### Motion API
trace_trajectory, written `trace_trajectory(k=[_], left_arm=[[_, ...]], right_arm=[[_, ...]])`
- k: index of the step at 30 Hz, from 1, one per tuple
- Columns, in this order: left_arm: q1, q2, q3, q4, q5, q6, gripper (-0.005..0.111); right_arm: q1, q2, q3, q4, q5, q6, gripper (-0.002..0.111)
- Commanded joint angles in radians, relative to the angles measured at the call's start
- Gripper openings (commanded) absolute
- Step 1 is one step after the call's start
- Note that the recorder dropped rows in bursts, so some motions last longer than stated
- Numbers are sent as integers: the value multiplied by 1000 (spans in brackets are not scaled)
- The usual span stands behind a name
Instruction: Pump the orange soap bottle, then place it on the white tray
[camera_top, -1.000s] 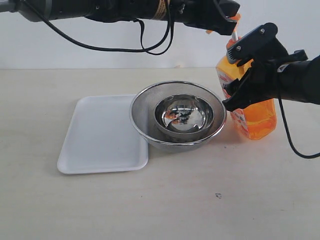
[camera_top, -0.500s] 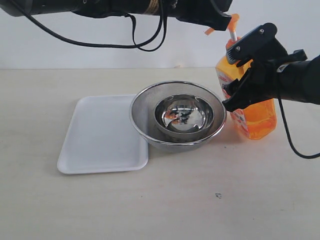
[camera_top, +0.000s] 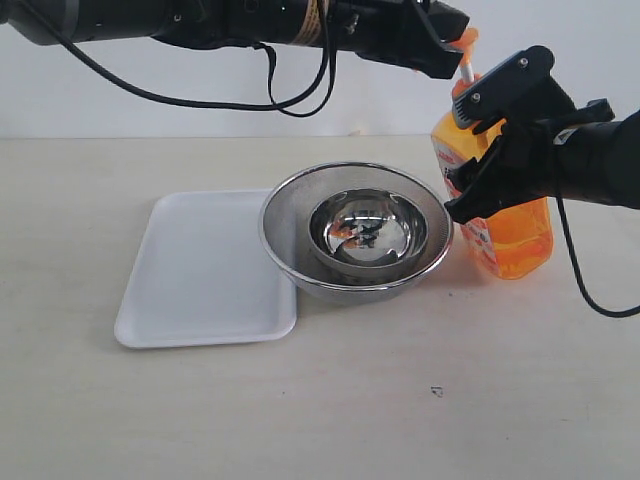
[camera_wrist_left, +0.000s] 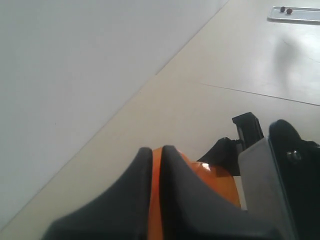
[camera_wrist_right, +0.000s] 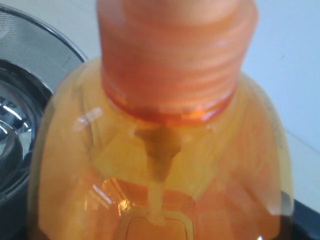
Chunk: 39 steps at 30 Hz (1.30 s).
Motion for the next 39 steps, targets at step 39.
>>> trace_trajectory(k=[39], left_arm=[[-1,32,59,2,-30,5,5]], right_arm=[[-5,-10,-4,-5,-11,-6,0]])
